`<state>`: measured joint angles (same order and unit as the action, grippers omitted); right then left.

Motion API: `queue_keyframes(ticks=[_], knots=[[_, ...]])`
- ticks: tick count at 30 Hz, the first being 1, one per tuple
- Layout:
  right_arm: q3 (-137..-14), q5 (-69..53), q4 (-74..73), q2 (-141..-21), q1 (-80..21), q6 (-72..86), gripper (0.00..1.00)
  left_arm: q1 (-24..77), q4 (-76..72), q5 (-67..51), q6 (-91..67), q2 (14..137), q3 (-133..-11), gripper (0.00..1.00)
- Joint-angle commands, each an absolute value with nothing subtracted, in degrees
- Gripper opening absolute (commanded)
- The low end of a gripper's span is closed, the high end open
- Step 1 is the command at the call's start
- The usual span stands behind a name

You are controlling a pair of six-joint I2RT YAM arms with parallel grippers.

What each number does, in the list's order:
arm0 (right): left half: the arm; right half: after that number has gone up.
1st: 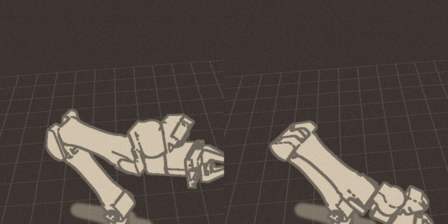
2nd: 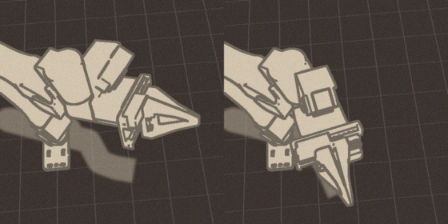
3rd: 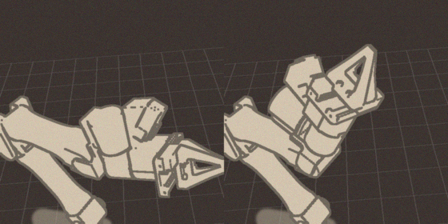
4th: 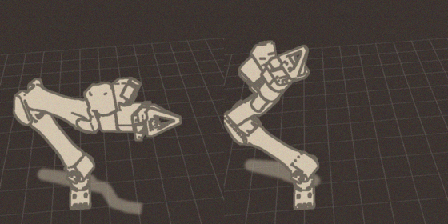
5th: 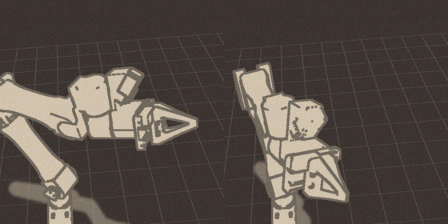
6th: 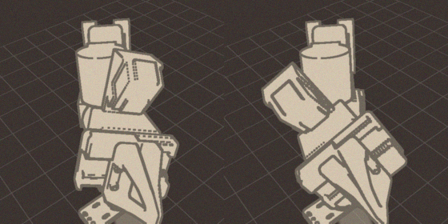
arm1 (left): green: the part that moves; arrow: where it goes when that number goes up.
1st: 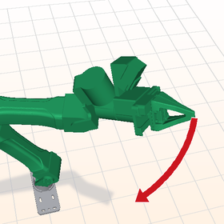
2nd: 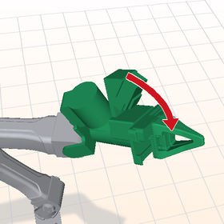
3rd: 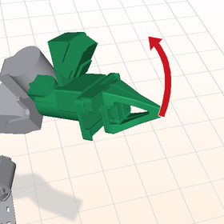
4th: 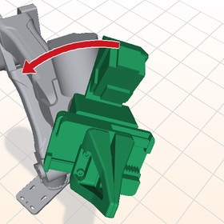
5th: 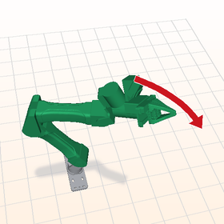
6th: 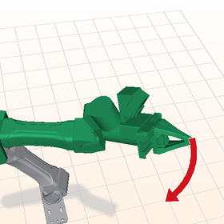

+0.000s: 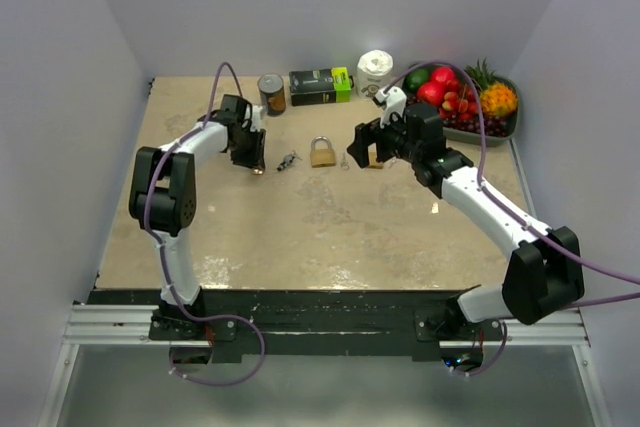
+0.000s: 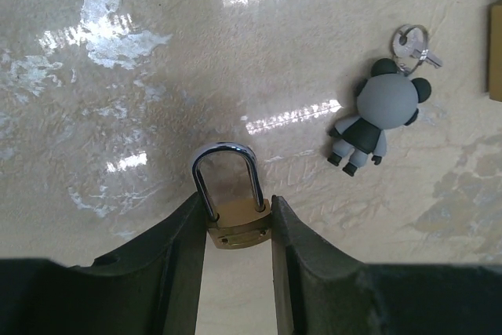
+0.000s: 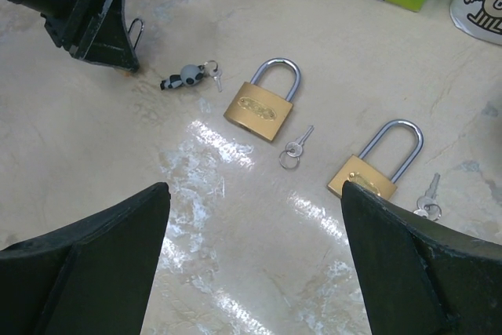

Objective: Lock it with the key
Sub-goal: Place the lock at the center of the board.

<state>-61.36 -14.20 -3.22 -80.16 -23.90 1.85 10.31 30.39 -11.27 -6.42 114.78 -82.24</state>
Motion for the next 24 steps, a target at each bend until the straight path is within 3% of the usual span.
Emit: queue_keyframes(ticks=[1,13,22,23,24], knots=[[-61.0,-13.2,-1.9,-77.9,-22.8,1.0,0.93,11.0,30.0,-8.4,-6.1,116.7,-84.9,0.05],[-61.0,-12.1,-1.9,-78.3,-21.6,0.3,0.94,11.2,30.2,-7.9,-6.9,121.2,-87.3,0.27],[-61.1,-11.7,-1.7,-78.3,-21.2,0.6,0.98,11.2,31.6,-4.8,-7.6,121.6,-87.2,0.59],[-61.1,-11.6,-1.5,-78.2,-21.1,0.5,0.98,11.2,31.6,-4.8,-7.6,121.3,-87.1,0.70],[-61.2,-11.6,-1.4,-78.3,-21.1,0.4,0.98,11.2,31.6,-4.9,-7.6,120.9,-86.8,0.71]])
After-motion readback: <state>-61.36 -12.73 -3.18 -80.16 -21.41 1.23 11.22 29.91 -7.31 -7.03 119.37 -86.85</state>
